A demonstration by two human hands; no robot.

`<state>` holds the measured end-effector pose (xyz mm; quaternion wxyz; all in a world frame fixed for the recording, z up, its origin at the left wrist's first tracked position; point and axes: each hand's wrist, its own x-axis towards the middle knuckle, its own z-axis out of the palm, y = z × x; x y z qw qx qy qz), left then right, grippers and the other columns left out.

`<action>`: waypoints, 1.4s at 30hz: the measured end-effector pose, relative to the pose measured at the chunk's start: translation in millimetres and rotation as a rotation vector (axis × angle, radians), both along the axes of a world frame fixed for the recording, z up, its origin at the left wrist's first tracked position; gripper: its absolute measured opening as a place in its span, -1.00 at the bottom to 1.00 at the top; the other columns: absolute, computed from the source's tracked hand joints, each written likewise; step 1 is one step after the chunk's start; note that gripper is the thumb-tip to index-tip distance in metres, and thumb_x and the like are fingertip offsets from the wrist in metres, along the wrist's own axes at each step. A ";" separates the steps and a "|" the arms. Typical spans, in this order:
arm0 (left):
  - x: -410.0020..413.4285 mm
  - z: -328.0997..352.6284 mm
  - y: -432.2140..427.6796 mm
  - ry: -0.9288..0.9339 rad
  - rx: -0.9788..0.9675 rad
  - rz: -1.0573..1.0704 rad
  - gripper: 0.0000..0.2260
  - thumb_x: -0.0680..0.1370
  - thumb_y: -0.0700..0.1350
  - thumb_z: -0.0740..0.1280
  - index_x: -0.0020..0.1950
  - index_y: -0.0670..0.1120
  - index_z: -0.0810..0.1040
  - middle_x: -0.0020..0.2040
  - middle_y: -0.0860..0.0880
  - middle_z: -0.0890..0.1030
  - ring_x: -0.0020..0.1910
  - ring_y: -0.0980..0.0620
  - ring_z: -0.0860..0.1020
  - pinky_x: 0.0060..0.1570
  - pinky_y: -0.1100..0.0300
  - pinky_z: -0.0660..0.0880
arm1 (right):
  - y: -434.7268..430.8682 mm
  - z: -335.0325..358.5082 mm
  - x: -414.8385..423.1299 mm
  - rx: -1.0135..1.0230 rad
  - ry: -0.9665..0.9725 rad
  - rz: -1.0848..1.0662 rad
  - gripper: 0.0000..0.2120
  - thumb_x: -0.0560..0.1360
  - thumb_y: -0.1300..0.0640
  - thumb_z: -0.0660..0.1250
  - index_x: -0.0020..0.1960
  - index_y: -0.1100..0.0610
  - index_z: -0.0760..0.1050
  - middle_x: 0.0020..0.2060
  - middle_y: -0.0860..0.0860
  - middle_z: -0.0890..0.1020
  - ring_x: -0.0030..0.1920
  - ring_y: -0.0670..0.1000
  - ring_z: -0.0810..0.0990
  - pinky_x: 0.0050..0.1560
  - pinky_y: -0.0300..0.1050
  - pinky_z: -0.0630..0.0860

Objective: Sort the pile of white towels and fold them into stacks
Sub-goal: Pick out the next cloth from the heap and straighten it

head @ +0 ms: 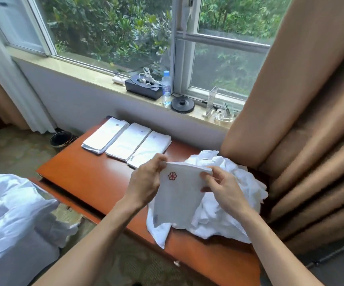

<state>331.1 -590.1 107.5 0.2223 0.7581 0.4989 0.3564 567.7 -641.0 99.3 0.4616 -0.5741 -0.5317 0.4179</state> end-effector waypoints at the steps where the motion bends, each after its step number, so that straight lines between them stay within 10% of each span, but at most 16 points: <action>1: -13.4 -2.3 11.6 -0.022 -0.032 -0.002 -0.87 0.59 -0.06 0.20 0.10 0.06 0.48 -0.22 0.32 0.60 -0.18 -0.04 0.61 -0.22 0.06 0.52 | 10.9 0.4 -13.7 0.002 -0.010 0.003 -0.85 0.68 0.23 0.28 0.04 0.14 0.63 -0.12 -0.04 0.71 -0.07 0.00 0.68 -0.06 -0.03 0.69; 7: -94.4 -26.8 63.1 -0.068 -0.228 -0.078 -0.64 0.59 -0.39 0.16 0.10 0.09 0.42 -0.17 0.08 0.66 -0.21 0.19 0.57 -0.25 0.21 0.45 | 61.6 -12.6 -92.8 -0.025 -0.033 0.006 -0.85 0.68 0.25 0.27 0.04 0.31 0.57 -0.03 0.25 0.63 -0.02 0.05 0.65 -0.01 0.01 0.69; 21: -156.6 -37.5 138.2 -0.372 -0.500 0.124 -0.93 0.68 -0.09 0.31 0.08 -0.08 0.54 0.01 -0.05 0.71 0.04 -0.02 0.67 0.05 0.07 0.59 | 139.2 -32.5 -159.2 -0.047 0.045 0.018 -0.71 0.68 0.20 0.30 0.05 -0.16 0.69 -0.05 -0.11 0.74 -0.06 -0.12 0.69 -0.08 -0.21 0.62; 29: -157.8 -39.1 203.5 -0.377 -0.512 0.183 -0.95 0.65 -0.11 0.38 0.00 0.03 0.58 -0.12 0.03 0.72 -0.20 0.22 0.61 -0.21 0.38 0.50 | 209.3 -50.1 -151.2 -0.107 0.036 0.087 -0.79 0.69 0.15 0.29 0.16 -0.08 0.66 -0.03 -0.18 0.74 -0.06 -0.22 0.65 -0.10 -0.31 0.57; 34: -166.0 -46.3 234.9 -0.394 -0.574 0.160 -0.97 0.64 -0.12 0.39 0.02 0.02 0.59 -0.04 -0.08 0.73 -0.08 0.04 0.64 -0.01 0.02 0.59 | 229.6 -50.7 -157.3 -0.140 0.048 0.093 -0.75 0.68 0.15 0.29 0.10 -0.16 0.68 -0.01 -0.11 0.74 -0.01 -0.16 0.66 0.00 -0.19 0.62; 42: -207.5 -65.8 323.1 -0.398 -0.556 0.048 -0.88 0.65 -0.08 0.39 0.10 -0.12 0.61 0.04 -0.05 0.72 -0.10 0.13 0.60 -0.06 0.36 0.51 | 301.7 -64.3 -209.4 -0.131 -0.070 -0.085 -0.86 0.66 0.13 0.32 0.05 0.13 0.64 -0.03 0.07 0.71 -0.07 -0.14 0.59 0.01 -0.19 0.49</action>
